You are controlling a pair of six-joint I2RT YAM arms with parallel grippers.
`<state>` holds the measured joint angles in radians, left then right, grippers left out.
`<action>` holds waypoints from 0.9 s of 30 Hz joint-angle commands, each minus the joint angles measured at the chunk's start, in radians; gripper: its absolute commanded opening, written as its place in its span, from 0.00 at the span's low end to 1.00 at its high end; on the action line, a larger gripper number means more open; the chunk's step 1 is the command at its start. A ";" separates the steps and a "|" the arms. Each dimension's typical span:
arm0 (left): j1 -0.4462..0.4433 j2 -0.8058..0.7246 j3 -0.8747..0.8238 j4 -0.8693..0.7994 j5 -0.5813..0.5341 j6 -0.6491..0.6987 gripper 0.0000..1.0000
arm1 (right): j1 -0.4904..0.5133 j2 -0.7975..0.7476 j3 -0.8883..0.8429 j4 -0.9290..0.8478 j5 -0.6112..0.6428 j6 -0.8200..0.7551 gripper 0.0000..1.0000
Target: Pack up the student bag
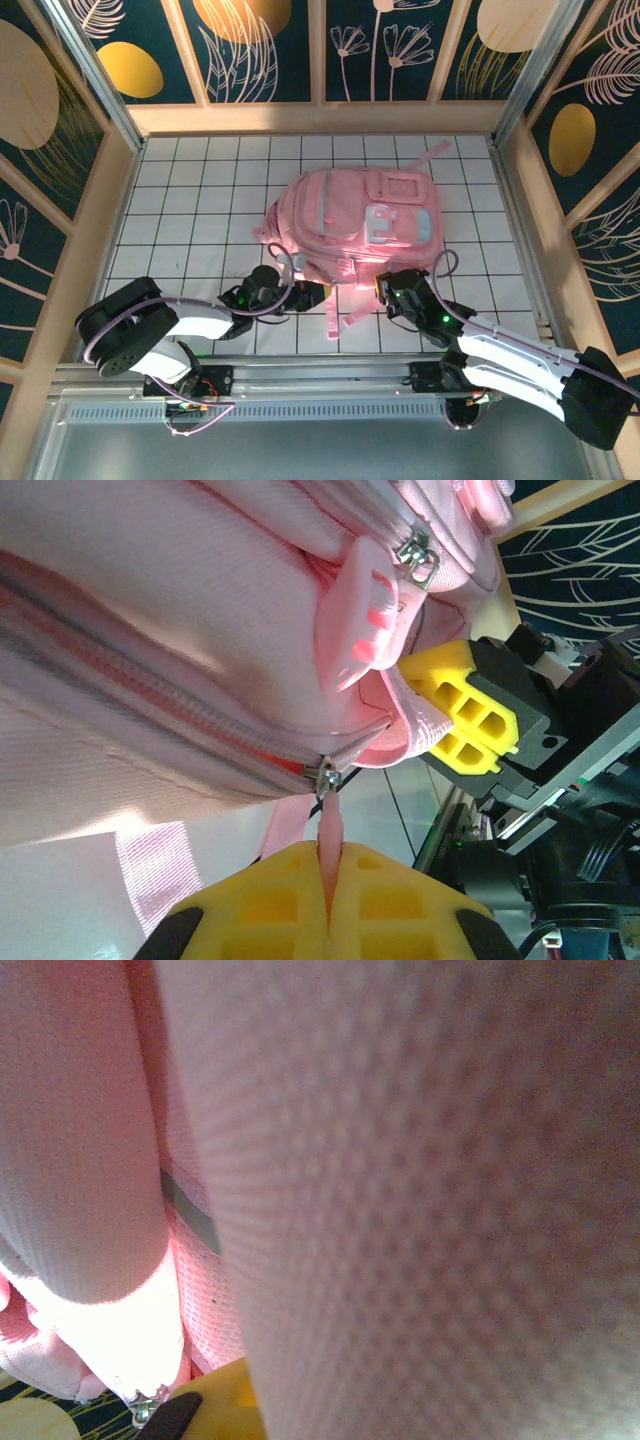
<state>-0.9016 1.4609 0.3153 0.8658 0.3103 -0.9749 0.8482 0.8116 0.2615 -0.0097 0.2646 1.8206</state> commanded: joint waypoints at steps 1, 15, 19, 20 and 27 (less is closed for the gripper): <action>0.018 -0.031 -0.038 -0.001 -0.005 -0.010 0.00 | -0.052 -0.021 -0.028 -0.097 0.162 -0.029 0.00; 0.044 -0.072 -0.094 0.015 -0.017 -0.029 0.00 | -0.092 -0.044 -0.037 -0.118 0.162 -0.052 0.00; 0.044 -0.044 -0.070 0.019 0.021 -0.017 0.00 | -0.093 -0.027 -0.034 -0.069 0.142 -0.096 0.00; 0.044 -0.025 -0.045 0.011 0.049 -0.005 0.00 | -0.093 -0.010 -0.024 -0.050 0.129 -0.116 0.00; 0.037 0.091 0.062 -0.010 0.204 0.013 0.04 | -0.083 0.059 0.043 -0.047 0.082 -0.225 0.00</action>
<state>-0.8646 1.5269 0.3435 0.8810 0.4152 -0.9905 0.7856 0.8692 0.2802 -0.0151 0.2302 1.6611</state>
